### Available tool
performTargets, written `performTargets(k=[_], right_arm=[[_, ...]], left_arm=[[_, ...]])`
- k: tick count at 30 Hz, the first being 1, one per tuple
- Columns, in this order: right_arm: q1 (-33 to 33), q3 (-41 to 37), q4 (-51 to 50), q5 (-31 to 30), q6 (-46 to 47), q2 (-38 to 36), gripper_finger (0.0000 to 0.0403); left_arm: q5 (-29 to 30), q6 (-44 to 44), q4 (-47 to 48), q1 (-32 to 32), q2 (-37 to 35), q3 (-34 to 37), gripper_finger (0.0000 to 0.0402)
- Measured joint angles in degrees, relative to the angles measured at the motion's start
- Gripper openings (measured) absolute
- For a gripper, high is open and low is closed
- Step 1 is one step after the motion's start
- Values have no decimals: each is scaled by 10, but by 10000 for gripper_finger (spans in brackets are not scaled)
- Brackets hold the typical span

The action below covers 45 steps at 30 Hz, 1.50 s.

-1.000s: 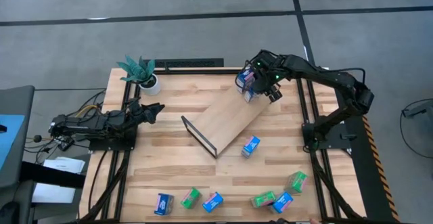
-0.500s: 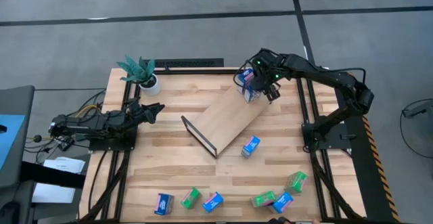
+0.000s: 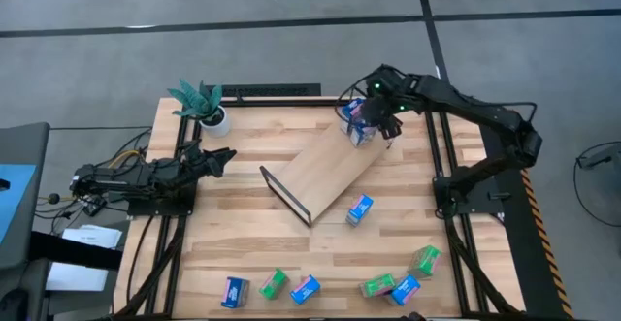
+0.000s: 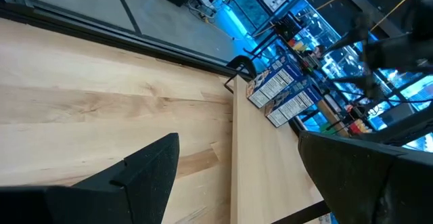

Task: Stack cereal on shelf
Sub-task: Put the right blue cereal box on the shelf aligned with the blue cereal box

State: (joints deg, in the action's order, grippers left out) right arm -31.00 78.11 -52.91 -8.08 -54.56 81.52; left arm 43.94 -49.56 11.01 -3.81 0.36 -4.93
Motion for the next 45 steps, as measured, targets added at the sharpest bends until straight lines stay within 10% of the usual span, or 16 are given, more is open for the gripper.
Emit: performTargets(k=[8, 20, 45], right_arm=[[11, 16, -30, 95, 304, -61, 260], [43, -239, 118, 80, 484, -168, 16], [30, -259, 195, -16, 455, -81, 24]], left_arm=[[0, 0, 1, 0, 0, 0, 293], [4, -2, 2, 0, 0, 0, 293], [5, -8, 3, 0, 0, 0, 293]])
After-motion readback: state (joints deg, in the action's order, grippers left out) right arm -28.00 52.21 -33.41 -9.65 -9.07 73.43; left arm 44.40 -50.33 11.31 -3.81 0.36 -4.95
